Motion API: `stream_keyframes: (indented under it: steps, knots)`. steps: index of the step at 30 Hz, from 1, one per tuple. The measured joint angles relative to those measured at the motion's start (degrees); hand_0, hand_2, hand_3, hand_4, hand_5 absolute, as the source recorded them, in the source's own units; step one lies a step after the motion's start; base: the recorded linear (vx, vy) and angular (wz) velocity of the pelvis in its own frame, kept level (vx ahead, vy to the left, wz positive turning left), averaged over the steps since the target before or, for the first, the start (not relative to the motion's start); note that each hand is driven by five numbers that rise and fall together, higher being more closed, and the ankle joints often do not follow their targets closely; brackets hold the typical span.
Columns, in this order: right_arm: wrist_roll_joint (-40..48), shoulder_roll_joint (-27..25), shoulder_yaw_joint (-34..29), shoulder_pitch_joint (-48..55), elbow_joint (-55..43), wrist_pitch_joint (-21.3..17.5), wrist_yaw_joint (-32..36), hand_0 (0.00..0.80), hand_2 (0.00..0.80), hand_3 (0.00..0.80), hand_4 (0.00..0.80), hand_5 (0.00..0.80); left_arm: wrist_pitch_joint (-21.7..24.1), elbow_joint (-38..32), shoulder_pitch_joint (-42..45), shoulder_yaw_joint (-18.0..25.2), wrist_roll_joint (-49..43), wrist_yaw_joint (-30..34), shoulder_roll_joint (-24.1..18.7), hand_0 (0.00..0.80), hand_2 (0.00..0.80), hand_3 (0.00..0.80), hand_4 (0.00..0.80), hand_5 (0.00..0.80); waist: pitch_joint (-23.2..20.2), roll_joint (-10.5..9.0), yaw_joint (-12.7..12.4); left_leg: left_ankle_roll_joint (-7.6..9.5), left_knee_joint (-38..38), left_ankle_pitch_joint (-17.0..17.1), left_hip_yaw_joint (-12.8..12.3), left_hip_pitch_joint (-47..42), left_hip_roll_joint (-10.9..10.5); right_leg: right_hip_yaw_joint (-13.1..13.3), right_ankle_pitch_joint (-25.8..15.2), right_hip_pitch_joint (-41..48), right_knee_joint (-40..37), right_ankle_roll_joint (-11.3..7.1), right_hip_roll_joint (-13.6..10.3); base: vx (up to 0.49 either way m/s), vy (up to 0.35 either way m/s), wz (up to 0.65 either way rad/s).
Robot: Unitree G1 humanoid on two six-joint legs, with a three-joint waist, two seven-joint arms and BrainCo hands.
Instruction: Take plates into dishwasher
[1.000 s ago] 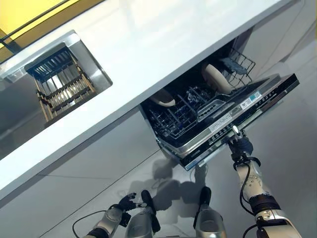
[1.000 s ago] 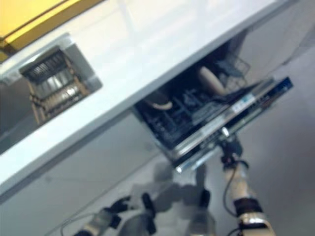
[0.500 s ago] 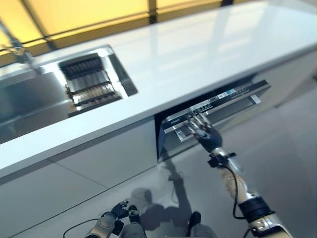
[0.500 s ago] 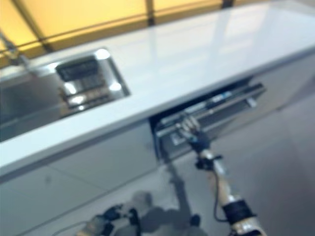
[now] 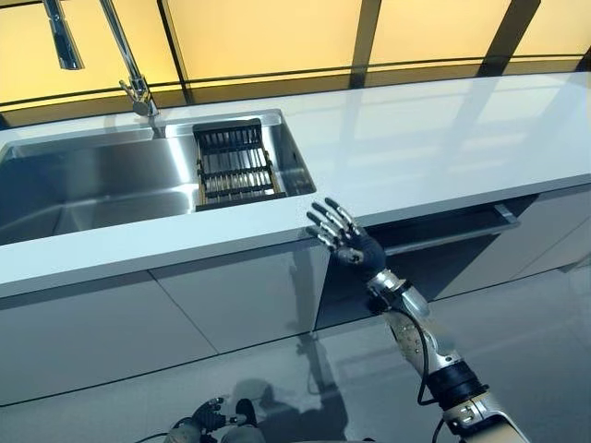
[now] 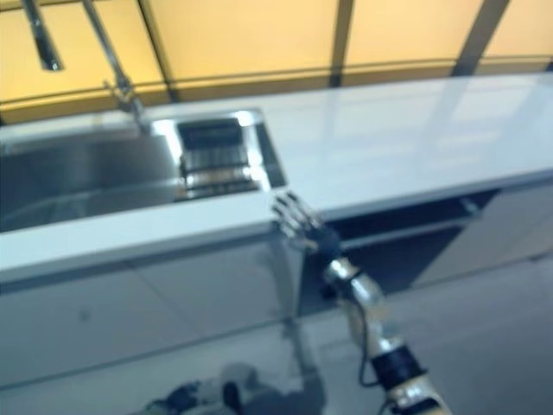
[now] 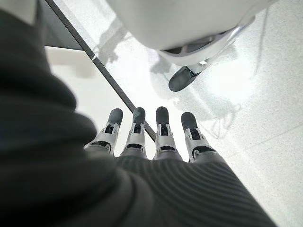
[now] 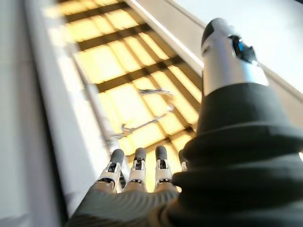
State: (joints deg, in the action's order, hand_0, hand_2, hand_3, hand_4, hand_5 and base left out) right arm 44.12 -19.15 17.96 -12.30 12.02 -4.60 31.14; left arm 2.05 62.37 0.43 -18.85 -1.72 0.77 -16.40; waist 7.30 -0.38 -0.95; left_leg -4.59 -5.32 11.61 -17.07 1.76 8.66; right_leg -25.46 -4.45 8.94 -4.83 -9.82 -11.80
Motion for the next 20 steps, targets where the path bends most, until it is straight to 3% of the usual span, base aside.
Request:
stream_keyframes:
  steps: [3, 9, 20]
  knots:
    - [-6.9, -3.0, 3.5, 4.6, 7.0, 3.4, 2.0, 0.000, 0.000, 0.000, 0.000, 0.000, 0.0, 0.0, 0.6, 0.4, 0.0, 0.0, -0.2, 0.000, 0.000, 0.000, 0.000, 0.000, -0.5, -0.88, -0.1, 0.12, 0.0, -0.1, 0.2, 0.2, -0.1, 0.0, 0.1, 0.0, 0.0, -0.03, 0.0, 0.017, 0.006, 0.04]
    - [-26.2, -4.3, 5.0, 10.9, 26.3, 7.6, -2.9, 0.000, 0.000, 0.000, 0.000, 0.000, 0.0, 0.1, 1.9, 2.2, 0.0, 0.0, -0.4, 0.000, 0.000, 0.000, 0.000, 0.000, -0.5, -1.33, 0.0, 0.06, 0.0, 0.0, 1.3, 0.2, -0.2, 0.0, 0.6, 0.8, -0.1, -0.20, 0.2, 0.037, 0.013, 0.08]
    - [-38.9, 2.2, 4.5, 11.1, 50.1, 10.7, -12.4, 0.000, 0.000, 0.000, 0.000, 0.000, 0.0, 1.8, 0.3, 2.1, -1.9, 0.6, -0.4, 0.000, 0.000, 0.000, 0.000, 0.000, -0.5, -1.82, -3.3, -0.02, 0.0, 0.1, 3.5, 0.2, -0.7, -0.4, 2.0, 2.5, -0.2, -0.16, 0.5, 0.034, 0.073, 0.12]
